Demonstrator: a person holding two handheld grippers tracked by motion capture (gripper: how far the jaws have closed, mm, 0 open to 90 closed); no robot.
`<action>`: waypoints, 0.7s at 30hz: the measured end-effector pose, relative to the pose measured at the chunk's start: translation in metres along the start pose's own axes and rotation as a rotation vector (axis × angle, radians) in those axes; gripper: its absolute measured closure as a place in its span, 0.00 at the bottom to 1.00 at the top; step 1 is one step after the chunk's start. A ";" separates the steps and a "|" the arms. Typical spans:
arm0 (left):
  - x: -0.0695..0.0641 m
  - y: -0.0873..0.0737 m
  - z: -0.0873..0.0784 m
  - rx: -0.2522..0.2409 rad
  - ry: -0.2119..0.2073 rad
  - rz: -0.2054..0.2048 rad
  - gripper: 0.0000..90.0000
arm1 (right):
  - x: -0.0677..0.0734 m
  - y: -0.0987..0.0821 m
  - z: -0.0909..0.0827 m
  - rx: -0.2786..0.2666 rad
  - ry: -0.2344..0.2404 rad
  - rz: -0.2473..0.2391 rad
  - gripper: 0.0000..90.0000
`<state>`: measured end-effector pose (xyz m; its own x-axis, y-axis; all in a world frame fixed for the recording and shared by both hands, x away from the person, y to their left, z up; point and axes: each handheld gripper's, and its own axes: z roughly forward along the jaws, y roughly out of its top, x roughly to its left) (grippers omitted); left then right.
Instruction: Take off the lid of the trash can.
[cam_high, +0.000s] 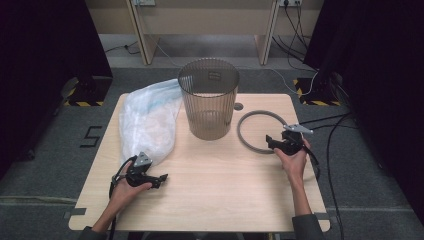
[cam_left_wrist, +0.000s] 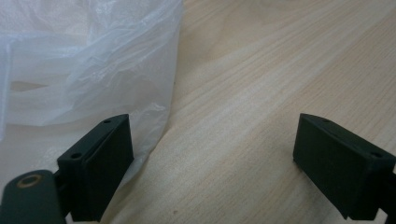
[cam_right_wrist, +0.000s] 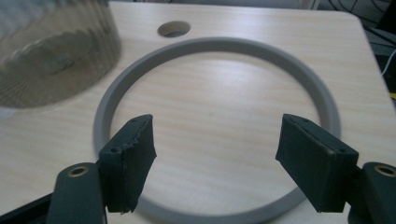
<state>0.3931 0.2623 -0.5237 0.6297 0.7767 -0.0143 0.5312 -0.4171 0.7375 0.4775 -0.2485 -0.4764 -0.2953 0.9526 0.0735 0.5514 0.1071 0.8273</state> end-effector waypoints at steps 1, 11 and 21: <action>0.000 0.000 0.000 0.000 0.000 0.000 0.12 | 0.003 -0.003 -0.002 0.004 0.004 -0.003 0.31; 0.000 0.000 0.000 0.000 0.000 0.001 0.12 | 0.028 -0.033 -0.018 0.038 0.041 -0.051 0.28; 0.000 0.000 0.000 0.000 0.000 0.000 0.12 | 0.040 -0.057 -0.028 0.089 0.064 -0.068 0.21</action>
<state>0.3931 0.2624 -0.5237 0.6298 0.7766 -0.0144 0.5312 -0.4171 0.7375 0.4120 -0.2249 -0.5050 -0.3820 0.9225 0.0564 0.5946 0.1985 0.7791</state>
